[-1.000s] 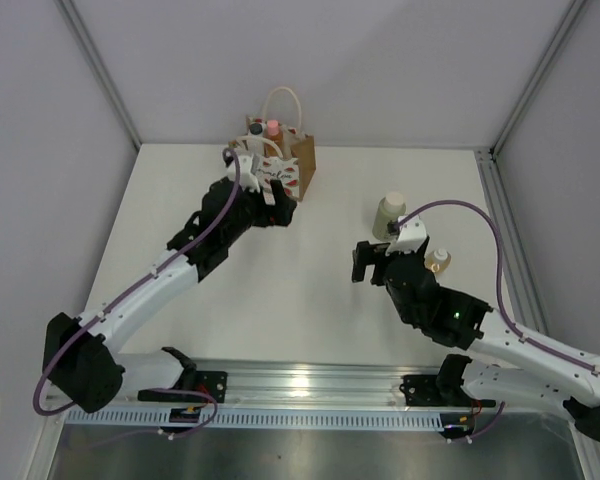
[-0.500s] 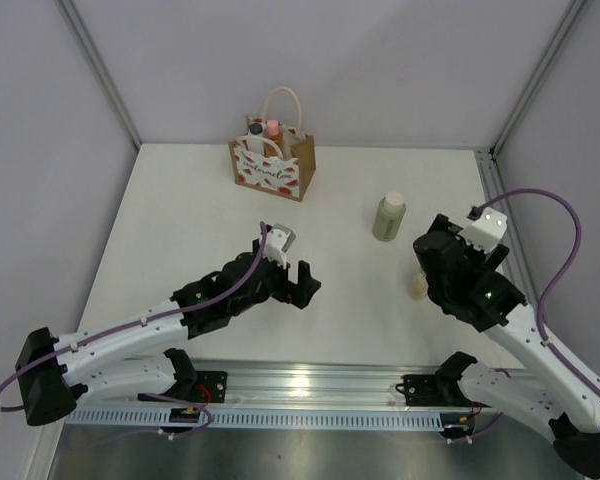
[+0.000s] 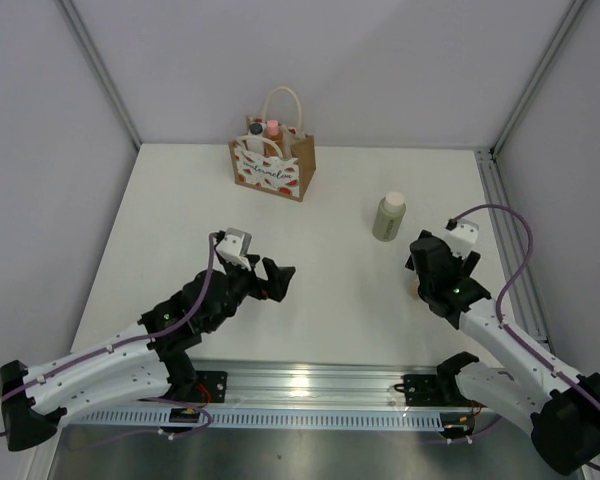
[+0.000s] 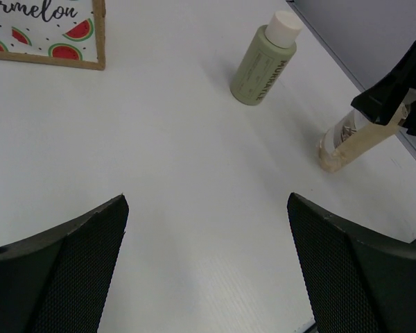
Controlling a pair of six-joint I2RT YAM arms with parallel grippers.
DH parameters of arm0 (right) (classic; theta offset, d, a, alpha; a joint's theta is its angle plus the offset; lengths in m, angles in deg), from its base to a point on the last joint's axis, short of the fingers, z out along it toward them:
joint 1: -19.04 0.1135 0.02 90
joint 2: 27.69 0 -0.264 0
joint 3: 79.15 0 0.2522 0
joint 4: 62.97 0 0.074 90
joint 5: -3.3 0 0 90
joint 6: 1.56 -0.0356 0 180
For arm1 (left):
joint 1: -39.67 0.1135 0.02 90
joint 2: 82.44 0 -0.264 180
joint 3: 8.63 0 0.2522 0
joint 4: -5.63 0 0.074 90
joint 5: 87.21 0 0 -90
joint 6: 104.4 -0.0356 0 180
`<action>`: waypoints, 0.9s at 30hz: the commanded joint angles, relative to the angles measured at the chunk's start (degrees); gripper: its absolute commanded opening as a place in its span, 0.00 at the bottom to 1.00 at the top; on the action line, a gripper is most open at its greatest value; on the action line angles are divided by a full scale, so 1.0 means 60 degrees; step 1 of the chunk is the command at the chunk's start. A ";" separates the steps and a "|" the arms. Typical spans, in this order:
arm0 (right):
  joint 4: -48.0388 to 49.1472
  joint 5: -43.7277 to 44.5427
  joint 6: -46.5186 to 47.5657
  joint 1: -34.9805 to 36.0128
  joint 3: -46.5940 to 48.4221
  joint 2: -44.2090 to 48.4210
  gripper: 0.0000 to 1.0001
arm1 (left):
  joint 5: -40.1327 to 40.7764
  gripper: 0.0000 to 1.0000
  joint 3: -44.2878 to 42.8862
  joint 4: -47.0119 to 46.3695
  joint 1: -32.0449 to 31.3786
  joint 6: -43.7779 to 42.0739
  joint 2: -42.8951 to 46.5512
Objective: Place the personal care products into the canvas bag
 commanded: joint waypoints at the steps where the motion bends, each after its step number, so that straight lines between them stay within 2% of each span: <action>1: 0.1701 -0.0789 0.0796 -0.0088 -0.0125 -0.0485 0.85 | 0.0675 0.99 0.0211 -0.0468 -0.0002 -0.0110 0.0226; 7: 0.2184 -0.1316 0.1206 -0.0015 -0.0198 -0.0913 0.61 | 0.0734 0.99 0.0285 -0.0834 0.0013 -0.0095 0.0226; 11: 0.2888 -0.2384 0.1748 0.0496 -0.0432 -0.0708 0.52 | 0.0792 0.99 0.0255 -0.0863 -0.0002 -0.0124 0.0138; 14: 0.3196 -0.2532 0.1677 0.1081 -0.0301 -0.0911 0.47 | 0.0866 0.99 0.0285 -0.0893 -0.0001 -0.0154 0.0123; 16: 0.3487 -0.2620 0.1472 0.1507 -0.0140 -0.1146 0.46 | 0.0982 0.99 0.0314 -0.0907 -0.0001 -0.0197 0.0138; 20: 0.3767 -0.1801 0.0725 0.2840 0.0489 -0.2170 0.47 | 0.1319 0.99 0.0416 -0.1009 -0.0002 -0.0271 0.0182; 21: 0.3797 -0.1757 0.0492 0.3132 0.0925 -0.2767 0.47 | 0.1363 0.99 0.0431 -0.1039 -0.0002 -0.0300 0.0168; 27: 0.3461 -0.1287 -0.0536 0.3838 0.2978 -0.4909 0.52 | 0.1423 0.99 0.0459 -0.0951 -0.0002 -0.0198 0.0240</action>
